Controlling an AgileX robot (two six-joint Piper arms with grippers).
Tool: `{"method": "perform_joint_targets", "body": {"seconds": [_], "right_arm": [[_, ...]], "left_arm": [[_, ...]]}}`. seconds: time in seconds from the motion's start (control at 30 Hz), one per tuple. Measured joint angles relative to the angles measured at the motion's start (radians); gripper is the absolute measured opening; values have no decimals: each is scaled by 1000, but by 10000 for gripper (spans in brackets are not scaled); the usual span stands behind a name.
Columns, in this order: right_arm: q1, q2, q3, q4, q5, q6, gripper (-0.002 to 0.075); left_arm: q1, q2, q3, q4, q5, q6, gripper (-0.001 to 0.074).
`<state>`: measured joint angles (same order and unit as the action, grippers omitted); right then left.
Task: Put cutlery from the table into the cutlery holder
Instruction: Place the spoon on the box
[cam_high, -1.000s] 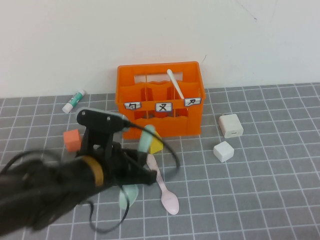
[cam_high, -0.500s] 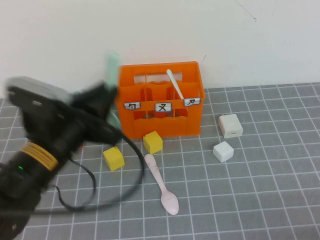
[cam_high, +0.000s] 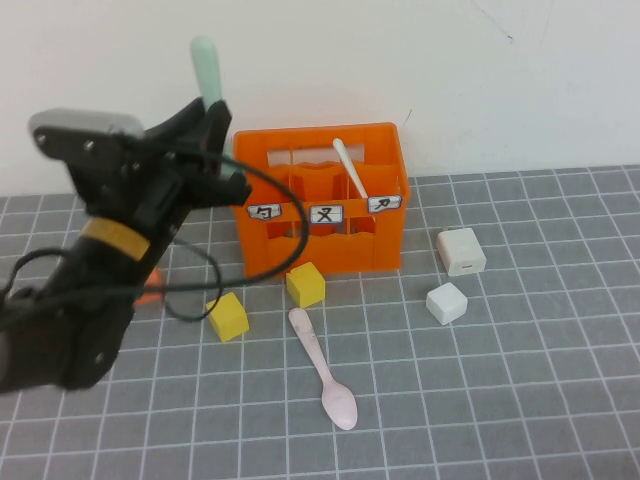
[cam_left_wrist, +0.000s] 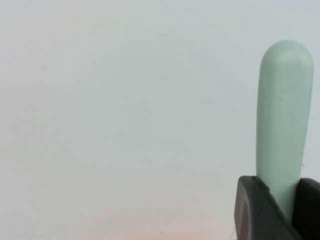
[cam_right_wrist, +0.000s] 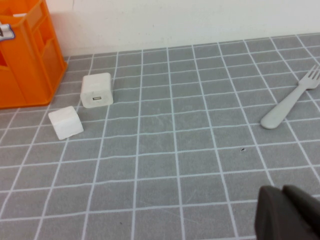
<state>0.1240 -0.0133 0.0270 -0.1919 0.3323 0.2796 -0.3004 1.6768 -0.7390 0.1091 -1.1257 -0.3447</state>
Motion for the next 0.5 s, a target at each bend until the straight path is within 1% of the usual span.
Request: {"method": "perform_joint_targets", "body": {"seconds": [0.3,0.5], "right_arm": [[0,0,0,0,0,0,-3],[0,0,0,0,0,0,-3]], "left_arm": [[0,196,-205,-27,-12,-8,125],[0,315,-274,-73,-13,-6,125]]}}
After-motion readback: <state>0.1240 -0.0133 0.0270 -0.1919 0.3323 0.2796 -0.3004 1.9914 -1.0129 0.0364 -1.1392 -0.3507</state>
